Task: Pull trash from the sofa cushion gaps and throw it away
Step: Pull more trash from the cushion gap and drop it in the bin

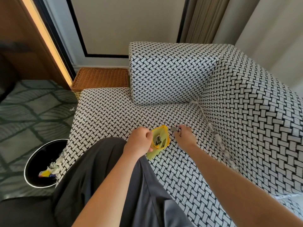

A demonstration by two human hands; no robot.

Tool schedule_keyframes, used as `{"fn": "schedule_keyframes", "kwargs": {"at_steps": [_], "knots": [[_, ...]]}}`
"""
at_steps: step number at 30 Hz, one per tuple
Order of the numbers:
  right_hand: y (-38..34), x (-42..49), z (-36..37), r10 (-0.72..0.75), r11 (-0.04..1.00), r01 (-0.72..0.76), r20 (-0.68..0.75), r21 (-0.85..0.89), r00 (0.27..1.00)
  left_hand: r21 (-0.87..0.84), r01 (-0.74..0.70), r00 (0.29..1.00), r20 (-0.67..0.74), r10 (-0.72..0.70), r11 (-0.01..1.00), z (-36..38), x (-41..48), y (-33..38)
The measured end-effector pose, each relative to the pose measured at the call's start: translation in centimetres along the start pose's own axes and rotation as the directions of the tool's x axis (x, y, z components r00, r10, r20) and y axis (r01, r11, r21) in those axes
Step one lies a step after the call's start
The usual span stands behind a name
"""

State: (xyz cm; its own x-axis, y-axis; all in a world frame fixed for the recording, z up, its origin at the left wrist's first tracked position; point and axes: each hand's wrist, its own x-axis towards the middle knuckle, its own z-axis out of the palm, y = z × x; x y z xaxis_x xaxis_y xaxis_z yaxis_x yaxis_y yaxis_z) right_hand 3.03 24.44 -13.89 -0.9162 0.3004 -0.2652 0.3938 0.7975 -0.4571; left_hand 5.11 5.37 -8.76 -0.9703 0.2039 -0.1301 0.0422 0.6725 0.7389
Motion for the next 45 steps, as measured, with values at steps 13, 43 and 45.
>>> {"fn": "schedule_keyframes", "kwargs": {"at_steps": [13,43,45], "knots": [[-2.5,-1.4,-2.8,-0.063,0.796,0.100,-0.084,0.597,0.995,-0.116,0.027,0.999,-0.015,-0.029,0.993,1.1,-0.6,0.3],[-4.9,-1.9,-3.5,-0.492,0.844,0.504,-0.112,0.183,0.864,-0.295,0.220,0.914,0.396,-0.090,0.930,1.3,4.5,0.3],[-4.5,-1.5,-3.3,-0.513,0.826,0.538,-0.173,0.167,0.841,-0.304,0.216,0.918,0.388,-0.087,0.928,1.6,4.8,0.1]]}}
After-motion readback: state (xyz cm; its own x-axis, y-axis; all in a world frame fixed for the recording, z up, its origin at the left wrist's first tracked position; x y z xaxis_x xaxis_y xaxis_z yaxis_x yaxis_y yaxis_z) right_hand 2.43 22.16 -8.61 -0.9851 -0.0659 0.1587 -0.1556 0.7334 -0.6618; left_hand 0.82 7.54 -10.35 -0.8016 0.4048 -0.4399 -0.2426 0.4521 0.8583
